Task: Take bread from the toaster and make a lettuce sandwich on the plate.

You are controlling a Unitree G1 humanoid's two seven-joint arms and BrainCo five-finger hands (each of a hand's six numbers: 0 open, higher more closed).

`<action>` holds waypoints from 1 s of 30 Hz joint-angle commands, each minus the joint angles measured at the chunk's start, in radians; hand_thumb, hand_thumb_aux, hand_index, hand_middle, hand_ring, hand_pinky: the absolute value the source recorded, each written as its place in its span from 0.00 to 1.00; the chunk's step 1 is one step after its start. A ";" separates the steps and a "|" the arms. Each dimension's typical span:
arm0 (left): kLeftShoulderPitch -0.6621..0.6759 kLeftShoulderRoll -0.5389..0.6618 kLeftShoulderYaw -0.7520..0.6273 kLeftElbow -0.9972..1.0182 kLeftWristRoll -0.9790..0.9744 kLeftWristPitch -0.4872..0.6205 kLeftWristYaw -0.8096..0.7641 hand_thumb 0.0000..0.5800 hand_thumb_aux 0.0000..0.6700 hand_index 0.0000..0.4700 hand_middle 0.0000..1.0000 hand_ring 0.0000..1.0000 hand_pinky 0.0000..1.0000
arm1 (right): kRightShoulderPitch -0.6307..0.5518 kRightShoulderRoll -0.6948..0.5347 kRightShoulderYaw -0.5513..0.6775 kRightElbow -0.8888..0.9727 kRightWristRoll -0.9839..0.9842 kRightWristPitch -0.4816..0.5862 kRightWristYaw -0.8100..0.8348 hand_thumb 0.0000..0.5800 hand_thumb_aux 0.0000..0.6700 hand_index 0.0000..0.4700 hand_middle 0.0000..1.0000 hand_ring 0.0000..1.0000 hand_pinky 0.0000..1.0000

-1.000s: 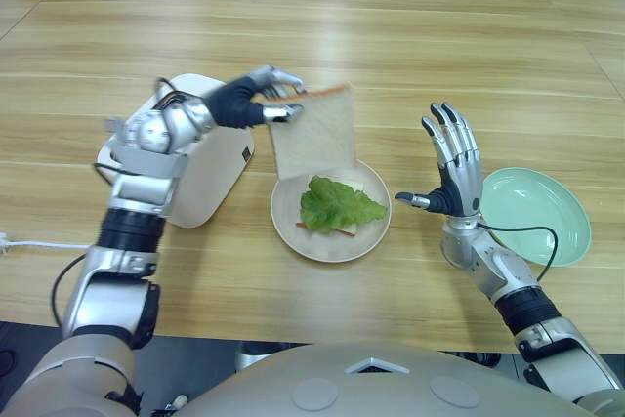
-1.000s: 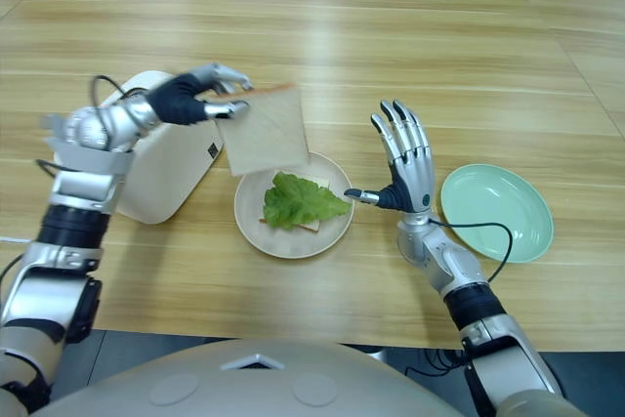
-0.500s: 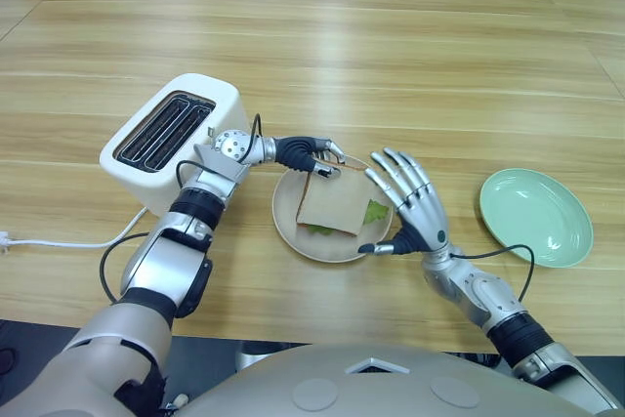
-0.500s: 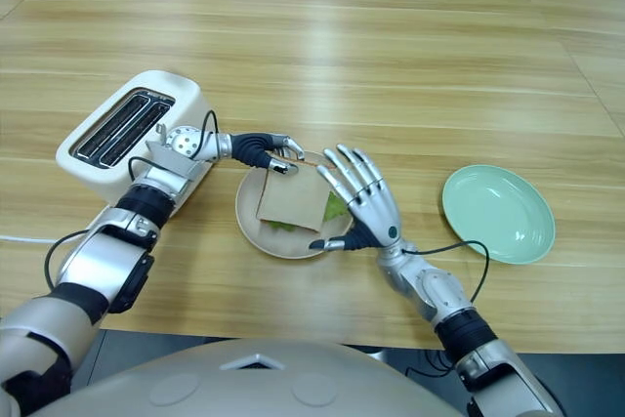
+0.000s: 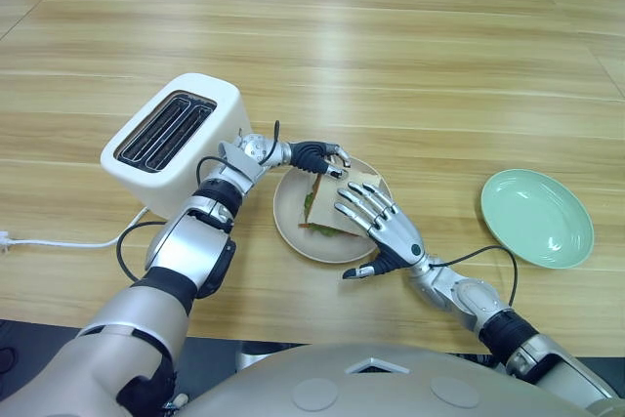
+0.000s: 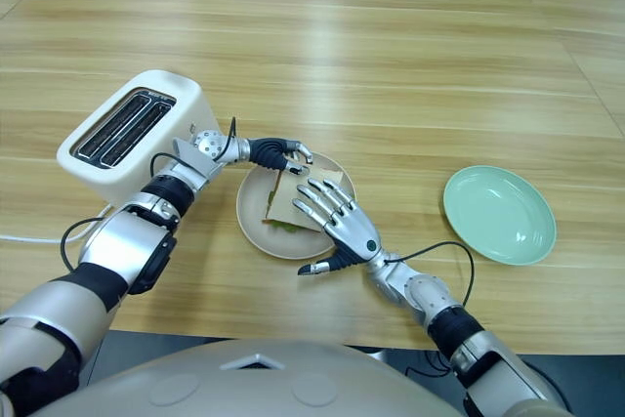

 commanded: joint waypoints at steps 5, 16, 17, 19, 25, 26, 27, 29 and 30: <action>-0.018 -0.008 0.003 0.044 0.042 0.010 0.038 1.00 1.00 0.98 1.00 1.00 1.00 | -0.033 0.025 0.048 0.151 0.071 -0.060 0.080 0.00 0.00 0.00 0.00 0.00 0.00; -0.043 -0.001 0.020 0.029 0.054 -0.044 0.153 0.00 0.00 0.00 0.50 0.50 0.50 | -0.066 0.037 0.068 0.199 0.108 -0.093 0.101 0.00 0.00 0.00 0.00 0.00 0.00; -0.047 0.001 0.032 0.022 0.042 -0.065 0.155 0.00 0.00 0.00 0.24 0.24 0.24 | -0.068 0.037 0.070 0.202 0.110 -0.095 0.101 0.00 0.00 0.00 0.00 0.00 0.00; -0.054 0.006 0.045 0.012 0.030 -0.104 0.172 0.00 0.00 0.00 0.02 0.02 0.02 | -0.069 0.038 0.072 0.206 0.112 -0.096 0.101 0.00 0.00 0.00 0.00 0.00 0.00; -0.096 0.033 0.062 -0.003 0.044 -0.162 0.259 0.00 0.00 0.00 0.00 0.00 0.00 | -0.072 0.043 0.077 0.229 0.114 -0.094 0.097 0.00 0.00 0.00 0.00 0.00 0.00; -0.101 0.034 0.067 -0.001 0.045 -0.167 0.264 0.00 0.00 0.00 0.00 0.00 0.00 | -0.072 0.044 0.077 0.233 0.115 -0.093 0.095 0.00 0.00 0.00 0.00 0.00 0.00; -0.106 0.036 0.070 0.000 0.047 -0.174 0.270 0.00 0.00 0.00 0.00 0.00 0.00 | -0.071 0.044 0.077 0.236 0.116 -0.093 0.094 0.00 0.00 0.00 0.00 0.00 0.00; -0.112 0.039 0.083 -0.001 0.041 -0.184 0.276 0.00 0.00 0.00 0.00 0.00 0.00 | -0.071 0.044 0.076 0.241 0.117 -0.092 0.092 0.00 0.00 0.00 0.00 0.00 0.00; -0.114 0.042 0.091 -0.004 0.034 -0.191 0.279 0.00 0.00 0.00 0.00 0.00 0.00 | -0.071 0.043 0.076 0.242 0.117 -0.092 0.091 0.00 0.00 0.00 0.00 0.00 0.00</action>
